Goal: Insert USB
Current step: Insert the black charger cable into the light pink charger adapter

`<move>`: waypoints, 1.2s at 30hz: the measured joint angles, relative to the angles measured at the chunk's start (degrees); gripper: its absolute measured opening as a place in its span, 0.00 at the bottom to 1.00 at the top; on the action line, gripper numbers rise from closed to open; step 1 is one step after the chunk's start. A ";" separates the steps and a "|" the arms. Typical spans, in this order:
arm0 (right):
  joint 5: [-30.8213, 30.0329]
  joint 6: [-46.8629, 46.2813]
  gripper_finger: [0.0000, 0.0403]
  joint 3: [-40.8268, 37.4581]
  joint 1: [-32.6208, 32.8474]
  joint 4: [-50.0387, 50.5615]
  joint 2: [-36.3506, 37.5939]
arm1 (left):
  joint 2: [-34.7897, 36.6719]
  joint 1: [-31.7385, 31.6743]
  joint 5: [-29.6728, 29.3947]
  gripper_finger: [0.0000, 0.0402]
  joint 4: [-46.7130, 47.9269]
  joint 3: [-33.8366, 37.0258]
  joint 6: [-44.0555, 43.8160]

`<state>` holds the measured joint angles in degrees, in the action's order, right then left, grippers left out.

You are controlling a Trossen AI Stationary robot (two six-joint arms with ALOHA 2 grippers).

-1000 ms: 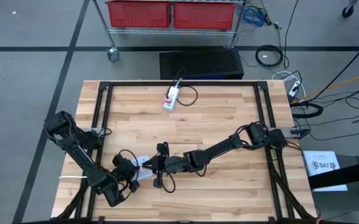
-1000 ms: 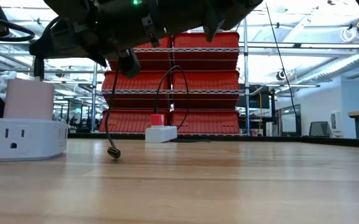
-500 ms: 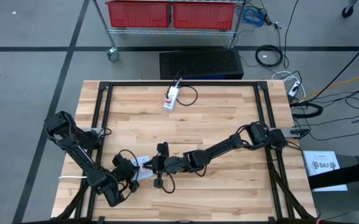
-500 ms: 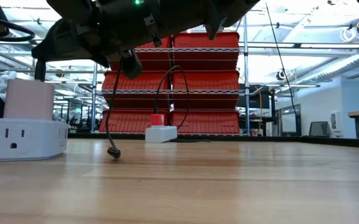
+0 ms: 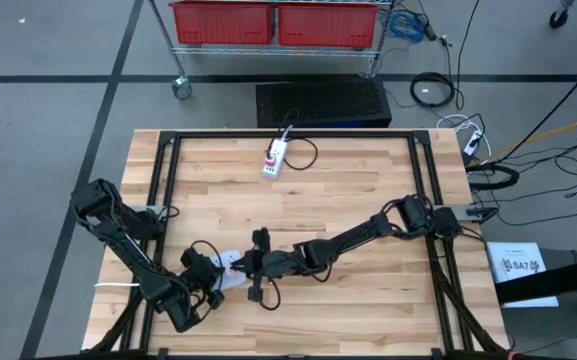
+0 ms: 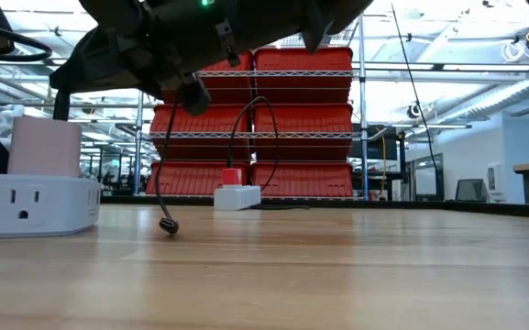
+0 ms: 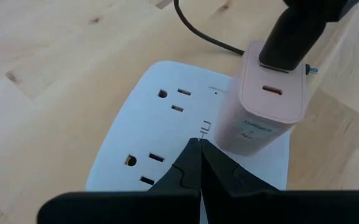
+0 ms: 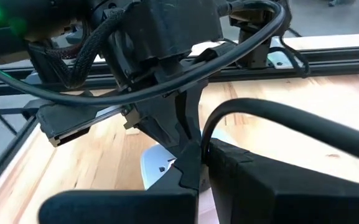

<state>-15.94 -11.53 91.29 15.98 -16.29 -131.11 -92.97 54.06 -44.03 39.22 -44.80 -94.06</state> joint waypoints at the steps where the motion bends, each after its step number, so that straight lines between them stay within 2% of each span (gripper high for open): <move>1: 0.85 -0.58 0.00 0.00 -0.23 0.04 0.00 | 0.00 0.00 0.00 0.00 -0.05 0.00 0.00; 14: 3.07 -2.82 0.00 0.02 -1.36 3.47 0.20 | 0.00 -0.02 -0.02 0.00 -0.39 0.00 0.00; 36: 6.57 -2.80 0.00 0.11 -1.80 2.04 -1.18 | 0.00 -0.09 0.00 0.00 -0.35 0.00 0.14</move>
<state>-9.37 -14.33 91.39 14.18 -14.25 -132.29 -92.97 53.98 -44.03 38.87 -44.80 -93.92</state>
